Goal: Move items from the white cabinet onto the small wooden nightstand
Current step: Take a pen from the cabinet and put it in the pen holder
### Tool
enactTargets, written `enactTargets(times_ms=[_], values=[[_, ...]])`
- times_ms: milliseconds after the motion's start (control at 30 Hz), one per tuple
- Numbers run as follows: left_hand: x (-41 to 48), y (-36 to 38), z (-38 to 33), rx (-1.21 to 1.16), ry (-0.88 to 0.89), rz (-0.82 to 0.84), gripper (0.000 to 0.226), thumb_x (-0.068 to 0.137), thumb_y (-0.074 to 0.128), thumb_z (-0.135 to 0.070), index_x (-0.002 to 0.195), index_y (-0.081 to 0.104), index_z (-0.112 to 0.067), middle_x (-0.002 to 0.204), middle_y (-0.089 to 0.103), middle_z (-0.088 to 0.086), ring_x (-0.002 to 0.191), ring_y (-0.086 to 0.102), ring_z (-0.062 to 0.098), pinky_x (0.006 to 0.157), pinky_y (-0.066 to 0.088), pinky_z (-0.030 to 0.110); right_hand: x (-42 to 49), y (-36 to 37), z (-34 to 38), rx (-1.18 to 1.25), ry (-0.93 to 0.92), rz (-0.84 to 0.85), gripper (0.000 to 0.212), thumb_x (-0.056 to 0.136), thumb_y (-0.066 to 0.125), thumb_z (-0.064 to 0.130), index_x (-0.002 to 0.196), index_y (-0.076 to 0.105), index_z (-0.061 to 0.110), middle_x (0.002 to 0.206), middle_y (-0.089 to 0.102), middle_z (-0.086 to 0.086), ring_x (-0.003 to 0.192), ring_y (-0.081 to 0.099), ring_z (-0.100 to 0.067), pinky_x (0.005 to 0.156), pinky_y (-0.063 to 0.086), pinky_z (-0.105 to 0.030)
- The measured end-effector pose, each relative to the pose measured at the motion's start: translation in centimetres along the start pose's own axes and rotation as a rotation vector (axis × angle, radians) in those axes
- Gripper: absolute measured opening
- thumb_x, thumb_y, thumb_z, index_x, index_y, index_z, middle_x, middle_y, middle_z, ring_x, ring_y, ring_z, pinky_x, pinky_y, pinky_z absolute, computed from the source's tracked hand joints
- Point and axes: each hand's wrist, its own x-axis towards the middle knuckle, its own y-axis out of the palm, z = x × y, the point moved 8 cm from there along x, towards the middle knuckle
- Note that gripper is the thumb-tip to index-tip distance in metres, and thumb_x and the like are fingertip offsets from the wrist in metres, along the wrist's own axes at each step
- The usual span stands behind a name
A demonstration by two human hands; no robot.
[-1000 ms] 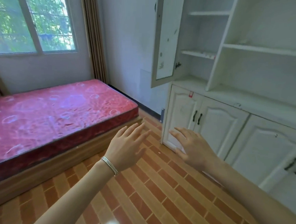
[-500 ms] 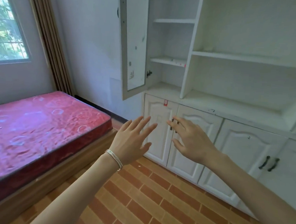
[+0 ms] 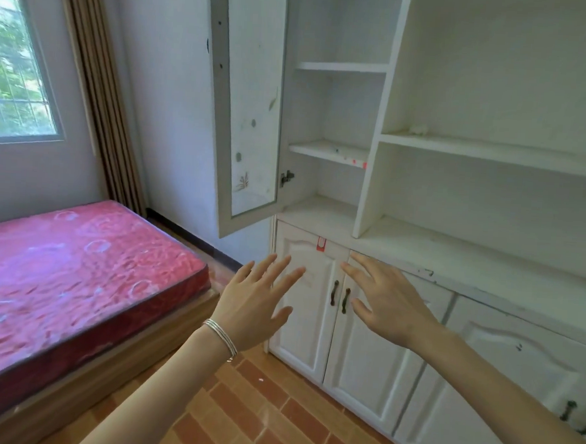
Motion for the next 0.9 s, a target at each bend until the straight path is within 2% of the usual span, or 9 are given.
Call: enactTargets(times_ms=[233,333,500,700,800,900], values=[[5.4,4.8,1.8,-0.050,-0.020,0.025,0.064,0.091,0.044,-0.048,0.147,0.021,-0.029,0.151,0.029,0.001,0.139,0.025,0.023,0.111,0.022,0.043,4.6,4.5,-4.1,-0.002,-0.035,0.013,0.059,0.085,0.030,0.048,0.134,0.044,0.020,0.134,0.051,-0.004,0.124,0.045,-0.022,0.101,0.036,-0.040],[8.1,7.1,3.1,-0.049,0.003,0.028,0.064,0.088,0.049,-0.047,0.145,0.028,-0.028,0.146,0.038,0.002,0.135,0.033,0.024,0.108,0.026,0.044,6.9,6.8,-6.0,-0.005,-0.019,0.031,0.054,0.086,0.032,0.048,0.130,0.049,0.021,0.126,0.056,-0.001,0.119,0.049,-0.022,0.098,0.039,-0.040],[13.8,10.3,7.0,-0.057,0.030,0.006,0.063,0.088,0.049,-0.047,0.144,0.030,-0.028,0.146,0.039,0.001,0.134,0.034,0.024,0.108,0.026,0.043,12.8,9.2,-8.2,-0.081,-0.012,0.027,0.049,0.085,0.034,0.048,0.119,0.059,0.022,0.118,0.062,-0.002,0.116,0.054,-0.024,0.094,0.044,-0.044],[23.2,10.9,13.0,-0.054,0.079,-0.079,0.062,0.085,0.055,-0.046,0.141,0.038,-0.025,0.141,0.045,0.004,0.131,0.040,0.027,0.106,0.029,0.045,22.7,8.2,-10.9,-0.144,0.023,-0.048,0.044,0.084,0.036,0.043,0.111,0.063,0.023,0.108,0.067,0.003,0.107,0.060,-0.020,0.084,0.049,-0.038],[26.5,11.2,14.5,-0.066,0.091,-0.127,0.061,0.082,0.060,-0.043,0.137,0.043,-0.022,0.138,0.049,0.006,0.129,0.042,0.028,0.104,0.030,0.044,26.5,8.6,-12.1,-0.121,0.034,-0.079,0.046,0.086,0.035,0.040,0.118,0.059,0.020,0.115,0.064,0.000,0.111,0.057,-0.022,0.089,0.046,-0.041],[28.1,14.0,15.2,-0.099,0.099,-0.091,0.061,0.088,0.051,-0.043,0.143,0.033,-0.025,0.147,0.036,0.005,0.136,0.030,0.026,0.110,0.019,0.041,28.7,11.3,-13.7,-0.108,0.059,-0.058,0.045,0.087,0.040,0.038,0.126,0.053,0.020,0.125,0.058,-0.002,0.118,0.051,-0.023,0.096,0.040,-0.042]])
